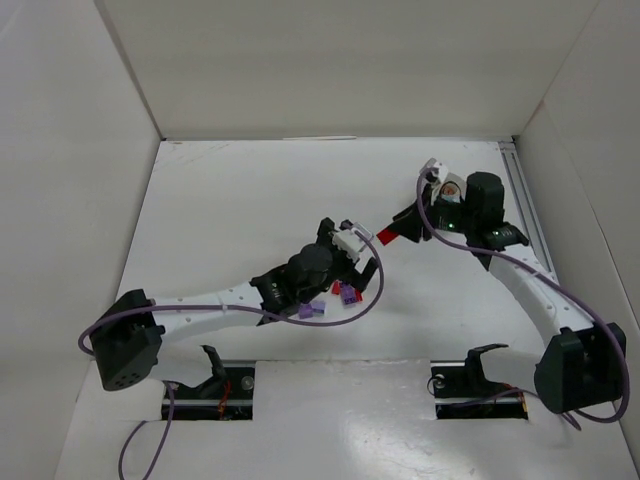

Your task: Sort the legos into containers by color

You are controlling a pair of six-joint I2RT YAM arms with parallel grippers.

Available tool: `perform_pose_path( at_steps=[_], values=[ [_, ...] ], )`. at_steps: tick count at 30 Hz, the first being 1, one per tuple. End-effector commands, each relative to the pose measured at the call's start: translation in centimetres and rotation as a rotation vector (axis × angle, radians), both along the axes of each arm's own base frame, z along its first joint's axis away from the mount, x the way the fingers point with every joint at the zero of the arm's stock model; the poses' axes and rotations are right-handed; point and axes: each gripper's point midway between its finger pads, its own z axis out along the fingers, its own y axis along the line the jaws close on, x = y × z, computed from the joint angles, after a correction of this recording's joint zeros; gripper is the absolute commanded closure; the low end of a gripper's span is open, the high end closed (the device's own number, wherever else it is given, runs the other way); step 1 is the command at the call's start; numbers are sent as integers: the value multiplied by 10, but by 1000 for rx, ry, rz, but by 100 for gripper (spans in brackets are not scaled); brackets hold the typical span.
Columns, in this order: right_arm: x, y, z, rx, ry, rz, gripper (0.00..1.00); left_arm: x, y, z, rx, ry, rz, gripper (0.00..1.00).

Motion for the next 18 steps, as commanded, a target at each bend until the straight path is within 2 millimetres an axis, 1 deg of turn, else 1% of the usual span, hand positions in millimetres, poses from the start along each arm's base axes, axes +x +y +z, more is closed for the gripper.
perform_pose_path(
  at_steps=[1,2,3,4,5,6,7,8,9,10,11,12,13,14,15,16,17,18],
  values=[
    [31,-28,33,-21,-175,-89,95,-4,14,14,-119,42,69,1],
    [40,-41,34,-41,-192,-137,95,4,21,15,-182,109,113,1],
    [48,-49,34,-73,-216,-167,95,6,28,7,-203,164,137,1],
    [58,-54,41,-100,-256,-199,95,2,32,-2,-202,235,124,1],
    [72,-70,43,-160,-281,-294,95,12,43,-10,-211,288,163,1],
    [79,-80,36,-213,-259,-343,95,11,48,-16,-246,359,190,1],
    [93,-90,44,-271,-304,-384,95,13,54,-18,-262,398,210,1],
    [106,-107,44,-330,-312,-479,95,8,60,-34,-241,467,214,1],
    [112,-115,41,-357,-298,-521,95,13,69,-36,-262,496,234,1],
    [121,-122,33,-397,-293,-542,95,12,71,-40,-279,530,240,1],
    [128,-127,37,-410,-298,-572,95,8,77,-50,-270,559,243,1],
    [135,-135,34,-438,-289,-616,95,7,79,-51,-278,570,244,1],
    [140,-137,33,-447,-283,-629,95,9,82,-51,-281,569,253,1],
    [150,-139,28,-466,-282,-634,95,7,83,-57,-280,584,261,1],
    [155,-144,25,-484,-273,-660,95,5,83,-59,-272,595,256,1],
    [160,-147,22,-495,-264,-670,95,4,82,-59,-272,600,246,1],
    [168,-148,16,-507,-251,-677,95,2,81,-63,-263,612,240,1],
    [171,-148,13,-510,-244,-675,95,1,79,-67,-253,627,233,1]
  ],
)
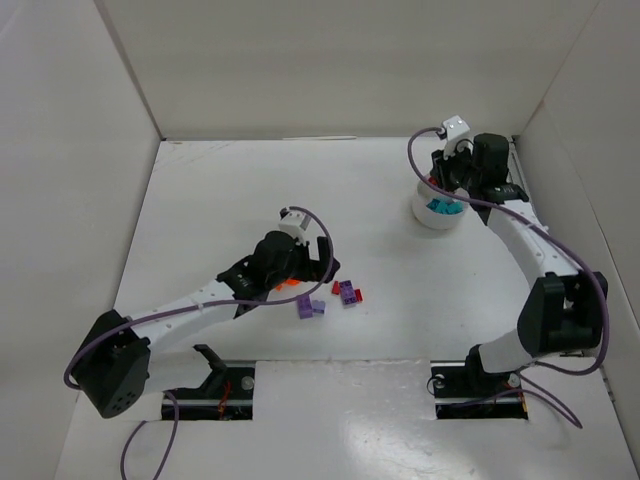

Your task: Sort the legos into containers by color

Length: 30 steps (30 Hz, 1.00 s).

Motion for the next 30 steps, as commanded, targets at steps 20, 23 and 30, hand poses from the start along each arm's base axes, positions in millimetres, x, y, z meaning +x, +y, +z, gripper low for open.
perform_pose_path(
  at_steps=[20,23,30],
  values=[
    [43,14,-21,-24,5,-114,94,-14,-21,-8,-53,73,-109,1],
    [42,12,-24,-19,8,-152,94,-18,-15,-11,-46,74,-100,1],
    [42,-1,-39,-7,31,-283,94,-16,-7,-10,-33,61,-66,1]
  ],
)
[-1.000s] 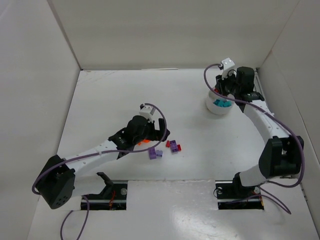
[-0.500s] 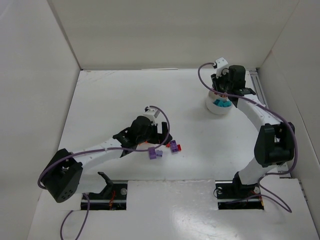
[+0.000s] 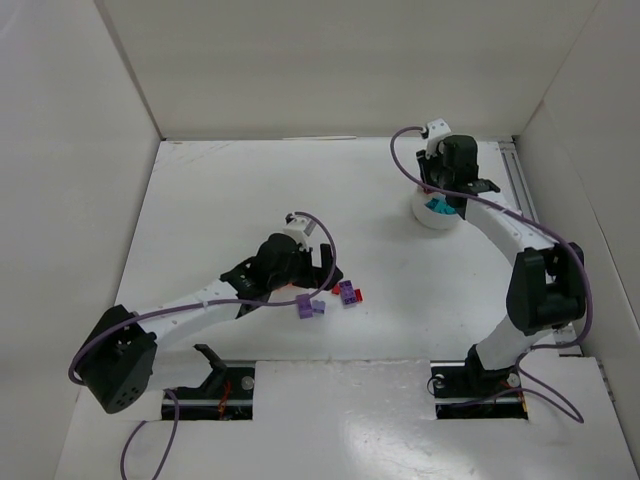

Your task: Sort the legos into containers by color

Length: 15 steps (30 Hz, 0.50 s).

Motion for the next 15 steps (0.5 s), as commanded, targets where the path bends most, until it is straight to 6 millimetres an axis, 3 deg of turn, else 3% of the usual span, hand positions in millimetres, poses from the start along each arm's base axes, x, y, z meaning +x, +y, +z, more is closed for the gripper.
perform_pose_path(
  at_steps=[1,6,15],
  values=[
    [7,-8,0,18,-34,-86,94,3,3,10,-19,-36,20,1],
    [15,-3,-8,42,-32,-83,94,4,2,13,-14,-44,15,1],
    [20,2,-24,78,-3,-91,79,3,3,8,-1,-30,15,1]
  ],
)
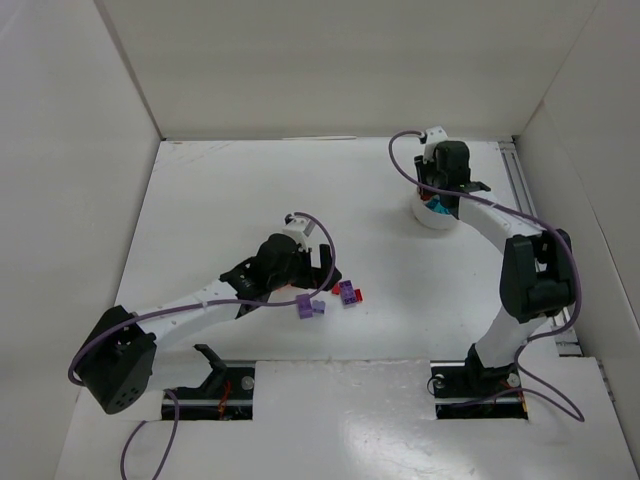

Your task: Sort the legos into containers by color

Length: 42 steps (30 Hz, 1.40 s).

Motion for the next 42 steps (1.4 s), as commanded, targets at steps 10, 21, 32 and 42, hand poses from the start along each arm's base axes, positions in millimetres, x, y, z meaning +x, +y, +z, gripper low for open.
perform_pose_path(
  at_steps=[10,21,32,42],
  values=[
    [-9,7,57,67,-147,18,29,-7,-10,6,-8,-18,-83,1],
    [-75,15,94,85,-245,162,24,-18,6,-38,215,52,13,17],
    [-111,3,90,9,-219,195,24,-14,-6,-62,471,-31,13,27],
    [-118,-7,91,-1,-214,179,24,6,-5,-81,590,-44,118,29]
  ],
)
